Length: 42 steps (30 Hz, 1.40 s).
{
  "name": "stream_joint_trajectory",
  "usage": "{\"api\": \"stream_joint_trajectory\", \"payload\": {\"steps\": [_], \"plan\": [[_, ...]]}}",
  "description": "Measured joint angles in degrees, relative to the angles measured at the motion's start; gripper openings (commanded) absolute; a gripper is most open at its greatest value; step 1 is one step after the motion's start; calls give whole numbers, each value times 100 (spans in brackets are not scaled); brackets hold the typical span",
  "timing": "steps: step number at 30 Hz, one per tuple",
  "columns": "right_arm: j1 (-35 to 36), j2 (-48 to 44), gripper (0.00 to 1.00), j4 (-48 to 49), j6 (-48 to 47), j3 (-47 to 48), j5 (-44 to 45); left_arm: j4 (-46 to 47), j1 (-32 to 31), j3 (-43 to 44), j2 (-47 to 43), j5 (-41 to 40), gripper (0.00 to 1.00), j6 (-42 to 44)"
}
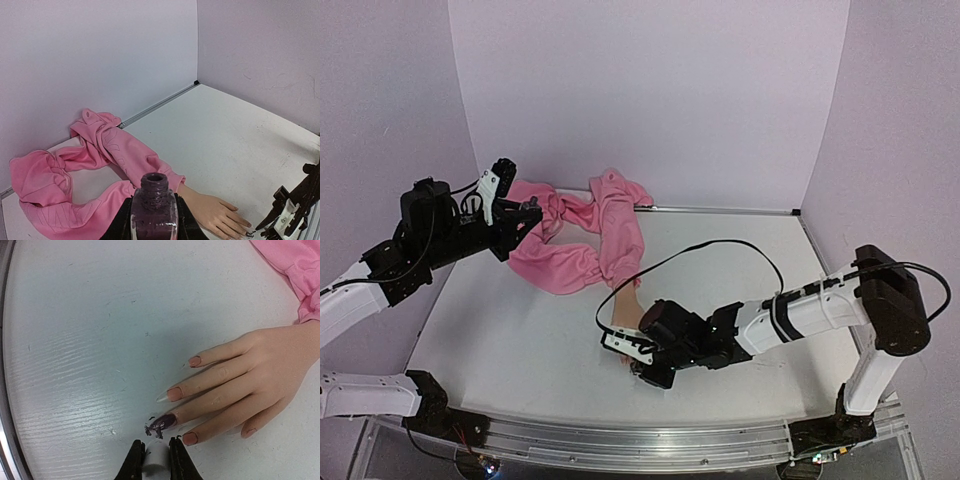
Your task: Paint the nails
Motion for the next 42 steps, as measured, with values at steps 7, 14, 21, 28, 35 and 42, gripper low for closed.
{"api": "stream_joint_trajectory", "payload": {"steps": [7,14,21,28,35,42], "plan": [[9,-111,0,0,-2,-85,13,0,0,0,0,0,0,0],[11,-256,0,85,-17,-133,2,0,0,0,0,0,0,0],[11,-254,0,138,-24,-133,24,0,0,0,0,0,0,0],[11,-184,0,166,-26,-116,118,0,0,0,0,0,0,0],[11,-118,0,190,-31,-101,164,0,0,0,0,0,0,2],[11,-111,0,195,-46,-98,175,0,0,0,0,0,0,2]]}}
